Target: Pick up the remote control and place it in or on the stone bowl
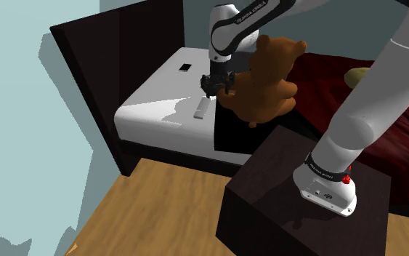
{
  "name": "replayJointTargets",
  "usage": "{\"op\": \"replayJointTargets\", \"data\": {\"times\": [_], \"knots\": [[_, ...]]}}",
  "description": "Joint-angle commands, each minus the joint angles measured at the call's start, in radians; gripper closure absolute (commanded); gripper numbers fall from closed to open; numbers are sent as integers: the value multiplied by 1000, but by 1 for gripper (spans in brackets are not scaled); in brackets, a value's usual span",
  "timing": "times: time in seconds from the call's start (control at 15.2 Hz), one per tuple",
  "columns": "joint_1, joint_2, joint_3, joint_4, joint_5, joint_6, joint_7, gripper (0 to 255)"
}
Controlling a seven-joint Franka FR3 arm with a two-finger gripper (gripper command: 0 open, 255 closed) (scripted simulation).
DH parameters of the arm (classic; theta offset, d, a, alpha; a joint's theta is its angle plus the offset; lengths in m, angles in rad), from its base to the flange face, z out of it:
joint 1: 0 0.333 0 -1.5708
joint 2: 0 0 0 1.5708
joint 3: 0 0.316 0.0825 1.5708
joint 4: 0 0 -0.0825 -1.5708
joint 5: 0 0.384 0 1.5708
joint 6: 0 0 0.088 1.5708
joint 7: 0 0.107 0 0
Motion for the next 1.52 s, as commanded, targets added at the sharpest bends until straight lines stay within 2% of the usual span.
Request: {"op": "replayJointTargets", "data": {"times": [0.0,0.53,1.12,1.45], "knots": [[-7,75,-5,35,-13,48,44,0],[-15,367,-50,240,-56,161,200,0],[-21,684,-118,543,-52,205,331,0],[-20,729,-119,555,-53,239,333,0]]}}
